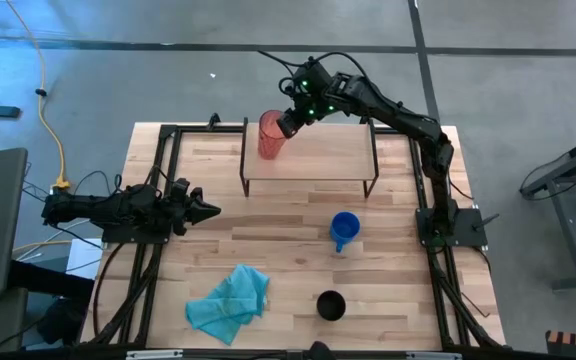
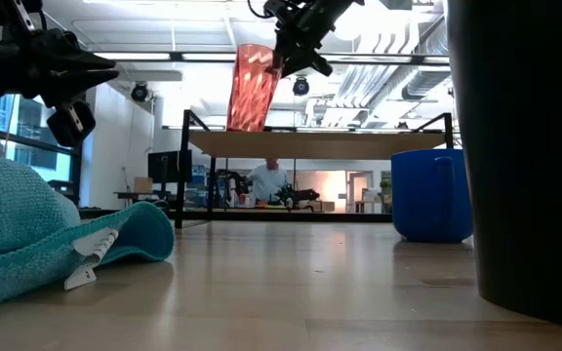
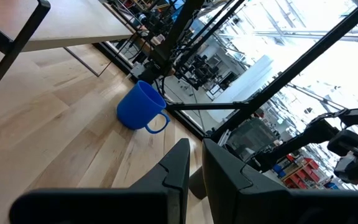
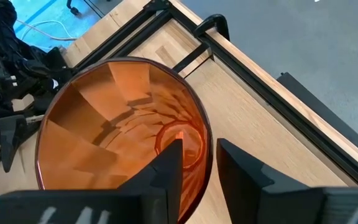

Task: Stack small to large cups/mugs on shelf
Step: Put the red cup on the shelf

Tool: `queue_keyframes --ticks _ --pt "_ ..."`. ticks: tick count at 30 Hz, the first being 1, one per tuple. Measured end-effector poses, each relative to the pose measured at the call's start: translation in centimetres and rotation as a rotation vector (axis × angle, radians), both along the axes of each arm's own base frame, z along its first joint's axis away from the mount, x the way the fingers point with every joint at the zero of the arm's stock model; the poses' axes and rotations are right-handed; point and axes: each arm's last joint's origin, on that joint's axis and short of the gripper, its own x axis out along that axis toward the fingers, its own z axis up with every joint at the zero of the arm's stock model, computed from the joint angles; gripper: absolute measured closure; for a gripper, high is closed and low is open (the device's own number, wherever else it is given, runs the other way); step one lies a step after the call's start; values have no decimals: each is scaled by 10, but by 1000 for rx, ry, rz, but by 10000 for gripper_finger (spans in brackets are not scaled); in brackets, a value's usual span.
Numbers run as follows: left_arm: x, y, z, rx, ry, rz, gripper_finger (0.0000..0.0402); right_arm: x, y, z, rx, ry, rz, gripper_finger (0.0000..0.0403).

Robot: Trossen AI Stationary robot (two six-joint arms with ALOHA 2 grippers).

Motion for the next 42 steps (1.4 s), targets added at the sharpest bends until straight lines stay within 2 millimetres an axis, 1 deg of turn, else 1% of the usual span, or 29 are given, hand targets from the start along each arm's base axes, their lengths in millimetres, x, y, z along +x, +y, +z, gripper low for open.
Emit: queue_keyframes --ticks 15,29,36,42 --pt "0 0 0 0 0 -1 369 2 -1 3 -22 -33 7 312" --pt "0 0 0 0 0 0 369 3 -1 4 -29 -43 10 267" --pt "0 0 0 0 0 0 369 5 -2 7 -41 -82 18 258" --pt "0 0 0 0 0 -1 369 5 -2 7 -44 -82 27 257"
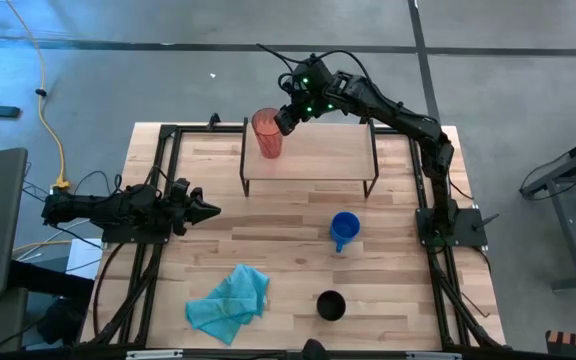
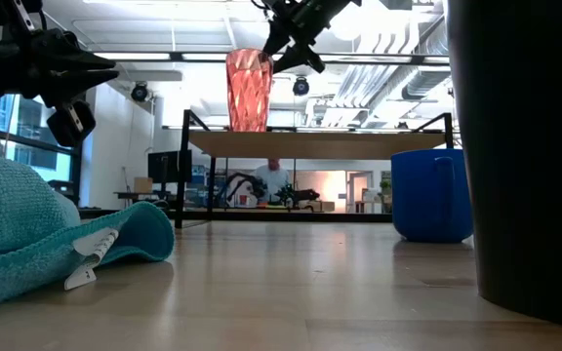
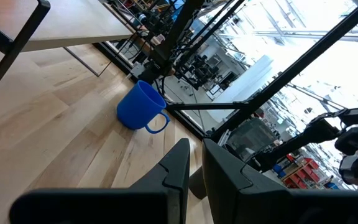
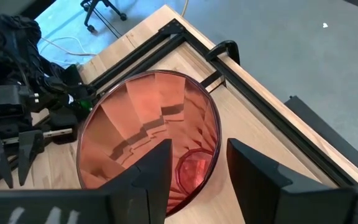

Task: Stack small to large cups/mugs on shelf
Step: Put the red cup on the shelf, then put the black cup on the shelf

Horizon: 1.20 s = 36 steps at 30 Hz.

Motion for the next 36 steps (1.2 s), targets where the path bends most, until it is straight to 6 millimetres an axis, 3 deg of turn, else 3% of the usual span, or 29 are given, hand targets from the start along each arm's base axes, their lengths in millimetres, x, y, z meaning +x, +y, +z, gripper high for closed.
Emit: queue_keyframes --ticks 10,19,25,36 --pt "0 0 0 0 0 0 369 -1 -1 3 -15 -14 4 257" --pt "0 0 0 0 0 0 369 -20 3 31 -74 -90 8 257" --pt "0 0 0 -15 -1 0 369 -47 20 52 -121 -46 97 257" --pt "0 0 0 -23 -2 1 369 -128 72 69 -16 296 225 257"
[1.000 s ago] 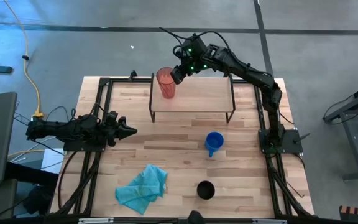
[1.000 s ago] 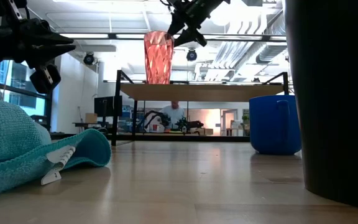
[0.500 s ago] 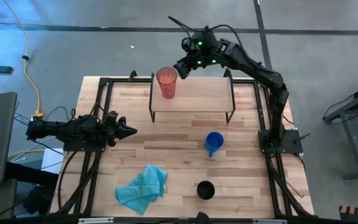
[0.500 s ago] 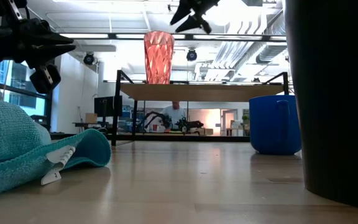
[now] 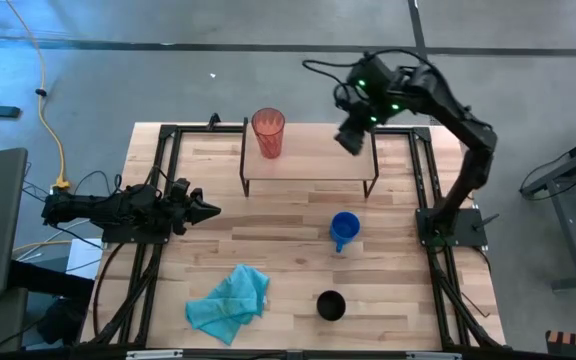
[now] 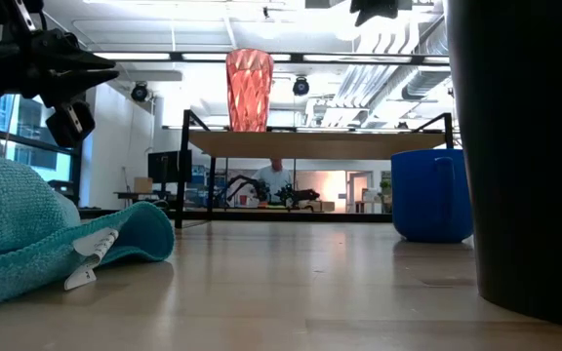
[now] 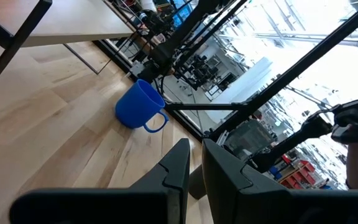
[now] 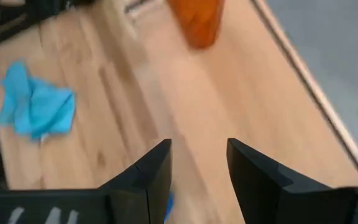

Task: Stack small to large cups/mugs on shelf
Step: Put the black cup on the shelf

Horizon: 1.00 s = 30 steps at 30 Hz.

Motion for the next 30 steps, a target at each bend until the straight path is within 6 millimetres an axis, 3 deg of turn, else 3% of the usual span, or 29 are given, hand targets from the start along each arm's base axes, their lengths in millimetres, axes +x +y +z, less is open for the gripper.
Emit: queue_keyframes --ticks 11,20,25,30 --pt "0 0 0 1 0 4 369 -34 48 26 17 -69 68 257" --pt "0 -2 0 1 -4 -70 369 -47 93 38 120 -118 118 257" --pt "0 -1 0 8 -2 -49 369 -43 125 33 189 -80 170 257" --pt "0 -1 0 28 1 -46 369 -29 156 1 211 77 167 257"
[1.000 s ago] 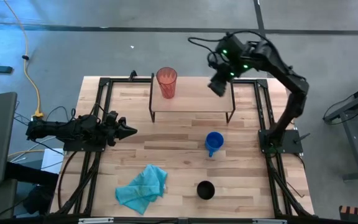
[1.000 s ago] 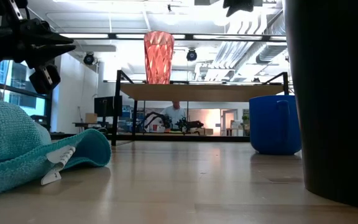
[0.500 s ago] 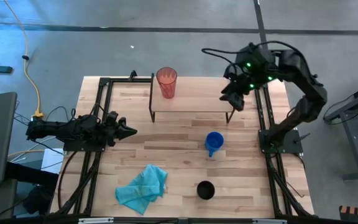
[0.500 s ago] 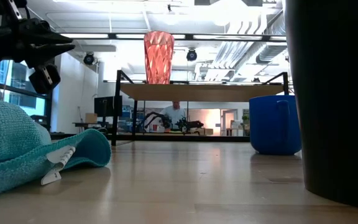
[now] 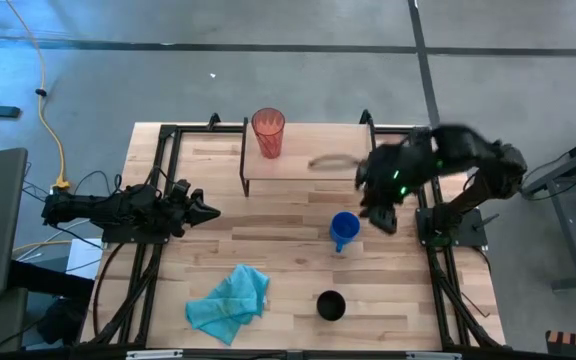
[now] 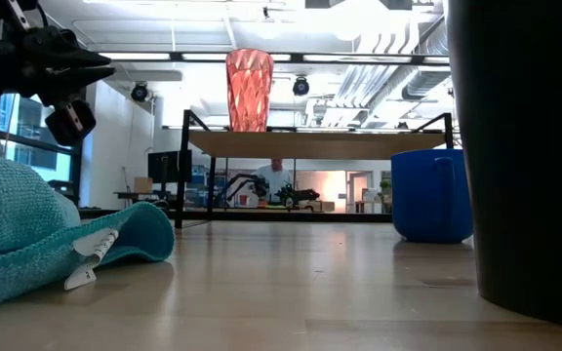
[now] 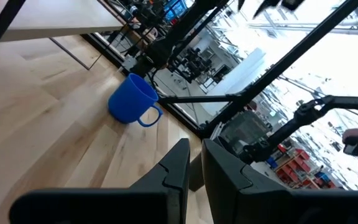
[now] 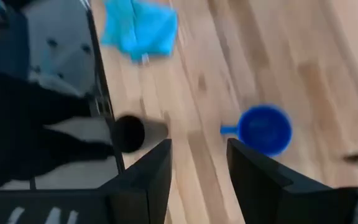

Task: Stack small to large cups/mugs on shelf
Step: Put the black cup on the shelf

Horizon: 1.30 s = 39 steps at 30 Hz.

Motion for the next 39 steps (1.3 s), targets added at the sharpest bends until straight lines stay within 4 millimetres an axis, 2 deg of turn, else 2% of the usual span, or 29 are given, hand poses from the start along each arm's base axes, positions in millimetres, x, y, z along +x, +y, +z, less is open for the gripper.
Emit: queue_keyframes --ticks 4,9,17,23,30,39 --pt "0 0 0 1 1 0 369 15 23 -34 17 89 17 257" --pt "0 0 0 0 1 0 369 31 53 -77 44 107 48 259" --pt "0 0 0 -3 0 0 369 39 99 -129 124 56 66 259" --pt "0 0 0 -3 0 0 369 36 121 -151 106 -10 21 259" --pt "0 0 0 -4 1 0 369 31 130 -165 7 -57 -34 259" --pt "0 0 0 -4 1 0 369 43 143 -194 -48 11 36 259"
